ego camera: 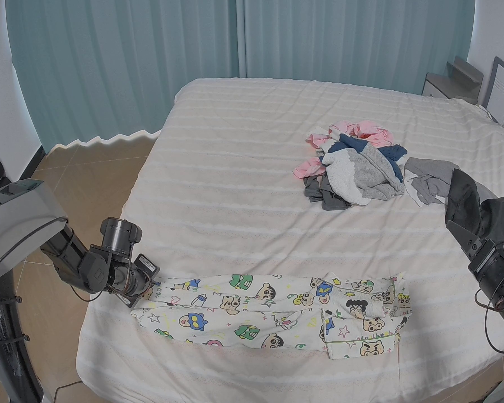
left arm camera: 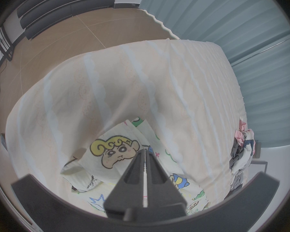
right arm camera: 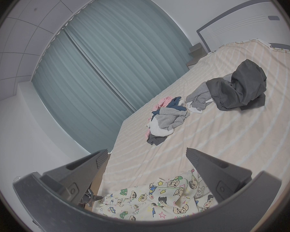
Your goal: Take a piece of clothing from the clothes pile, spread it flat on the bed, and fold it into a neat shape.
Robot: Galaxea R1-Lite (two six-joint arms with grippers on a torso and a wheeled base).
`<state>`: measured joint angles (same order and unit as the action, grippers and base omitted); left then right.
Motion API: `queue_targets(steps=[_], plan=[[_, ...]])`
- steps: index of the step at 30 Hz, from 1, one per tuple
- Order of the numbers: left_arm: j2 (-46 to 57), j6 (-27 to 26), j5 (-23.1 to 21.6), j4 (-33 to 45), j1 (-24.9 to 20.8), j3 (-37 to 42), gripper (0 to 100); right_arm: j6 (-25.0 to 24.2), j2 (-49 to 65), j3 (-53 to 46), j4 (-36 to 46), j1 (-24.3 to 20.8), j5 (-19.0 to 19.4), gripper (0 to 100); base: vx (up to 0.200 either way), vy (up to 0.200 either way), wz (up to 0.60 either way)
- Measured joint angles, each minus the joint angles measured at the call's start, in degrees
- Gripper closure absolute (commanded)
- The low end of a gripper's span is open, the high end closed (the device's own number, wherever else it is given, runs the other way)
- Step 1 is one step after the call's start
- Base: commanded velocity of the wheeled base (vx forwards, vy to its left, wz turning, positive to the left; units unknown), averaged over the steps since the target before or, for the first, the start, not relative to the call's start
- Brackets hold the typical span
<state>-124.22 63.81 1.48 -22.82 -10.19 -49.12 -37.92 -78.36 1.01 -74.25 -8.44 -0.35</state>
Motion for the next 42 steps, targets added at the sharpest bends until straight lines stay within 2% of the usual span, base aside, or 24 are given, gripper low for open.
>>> queue_targets(steps=[3,4,12,18,27,41,42], plan=[[0.9,-1.73,-0.33,0.24,1.18,0.0,100,0.02,0.0,0.0,0.0,0.0,0.0,0,0.0,0.0,0.0],[1.04,-2.01,-0.35,0.3,1.4,0.0,0,0.02,0.0,0.0,0.0,0.0,0.0,0,0.0,0.0,0.0],[1.76,-6.83,-2.51,0.84,5.56,-0.61,0,-0.01,0.0,0.0,1.37,0.01,0.02,0,0.0,0.0,0.0],[1.68,-7.09,-7.9,0.96,6.64,-1.07,0,-0.01,0.02,0.0,1.91,0.0,-0.02,0,0.0,0.0,0.0],[-0.34,-10.83,-7.46,2.33,6.42,-2.4,0,-0.04,0.46,0.0,2.05,0.01,-0.09,0,0.0,0.0,0.0],[-2.05,-11.12,-7.28,2.57,4.74,-3.72,0,-0.12,0.89,0.0,2.13,0.01,-0.09,0,0.0,0.0,0.0],[-2.12,-11.09,-7.28,2.57,4.71,-3.77,100,-0.12,0.89,0.0,2.13,0.01,-0.09,0,0.0,0.0,0.0]])
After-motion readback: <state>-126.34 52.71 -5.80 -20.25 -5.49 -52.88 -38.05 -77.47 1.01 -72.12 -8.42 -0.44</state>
